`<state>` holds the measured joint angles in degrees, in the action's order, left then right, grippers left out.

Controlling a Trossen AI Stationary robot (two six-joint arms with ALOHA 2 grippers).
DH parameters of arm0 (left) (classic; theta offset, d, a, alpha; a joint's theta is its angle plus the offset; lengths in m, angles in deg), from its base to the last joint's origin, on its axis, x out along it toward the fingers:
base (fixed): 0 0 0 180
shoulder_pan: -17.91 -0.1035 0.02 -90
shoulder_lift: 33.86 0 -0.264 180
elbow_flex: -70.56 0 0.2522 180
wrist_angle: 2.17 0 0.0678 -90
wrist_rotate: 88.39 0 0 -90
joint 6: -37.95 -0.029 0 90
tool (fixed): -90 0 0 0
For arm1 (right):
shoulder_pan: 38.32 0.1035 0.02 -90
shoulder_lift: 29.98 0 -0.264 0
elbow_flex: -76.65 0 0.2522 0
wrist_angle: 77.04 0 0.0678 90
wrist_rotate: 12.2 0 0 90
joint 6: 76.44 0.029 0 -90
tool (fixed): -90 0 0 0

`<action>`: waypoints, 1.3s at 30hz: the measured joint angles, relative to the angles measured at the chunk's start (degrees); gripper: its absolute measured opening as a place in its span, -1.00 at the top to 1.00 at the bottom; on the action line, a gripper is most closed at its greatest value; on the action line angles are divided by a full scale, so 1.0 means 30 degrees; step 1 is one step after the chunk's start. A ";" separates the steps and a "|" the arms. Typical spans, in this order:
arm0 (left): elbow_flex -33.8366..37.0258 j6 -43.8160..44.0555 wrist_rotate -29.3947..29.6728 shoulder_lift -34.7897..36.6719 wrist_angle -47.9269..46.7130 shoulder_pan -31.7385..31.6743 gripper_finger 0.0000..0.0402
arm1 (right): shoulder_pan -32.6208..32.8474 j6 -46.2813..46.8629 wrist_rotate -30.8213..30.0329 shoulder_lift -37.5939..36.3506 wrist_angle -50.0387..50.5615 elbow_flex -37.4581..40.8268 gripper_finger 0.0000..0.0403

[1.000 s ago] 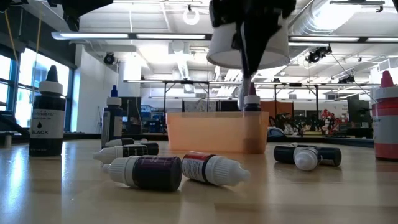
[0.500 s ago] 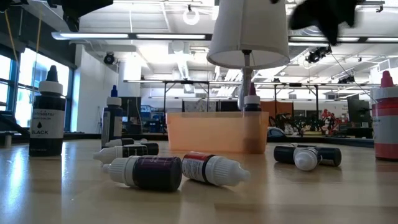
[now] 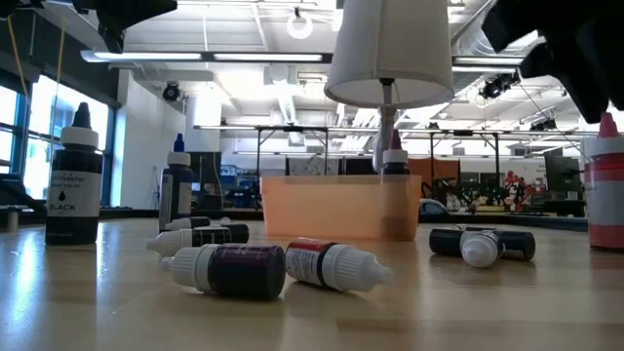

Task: Pick & Place food coloring
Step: Put the large pink food coloring bottle into the orange bin

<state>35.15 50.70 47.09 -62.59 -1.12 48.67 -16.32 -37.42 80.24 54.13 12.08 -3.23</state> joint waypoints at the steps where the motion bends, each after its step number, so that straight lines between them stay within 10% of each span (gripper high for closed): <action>1: 0.0000 0.0000 0.0005 0.0000 0.0000 -0.0005 0.22 | -0.0095 0.0000 0.0026 -0.0347 -0.0188 0.0408 -0.01; 39: 0.0000 -0.0007 -0.0002 0.0000 0.0007 -0.0005 0.22 | -0.0724 0.0998 0.0094 -0.1681 -0.5189 0.4440 0.31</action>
<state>35.15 50.68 47.09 -62.59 -1.10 48.66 -18.49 -34.42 80.52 49.09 -3.49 10.09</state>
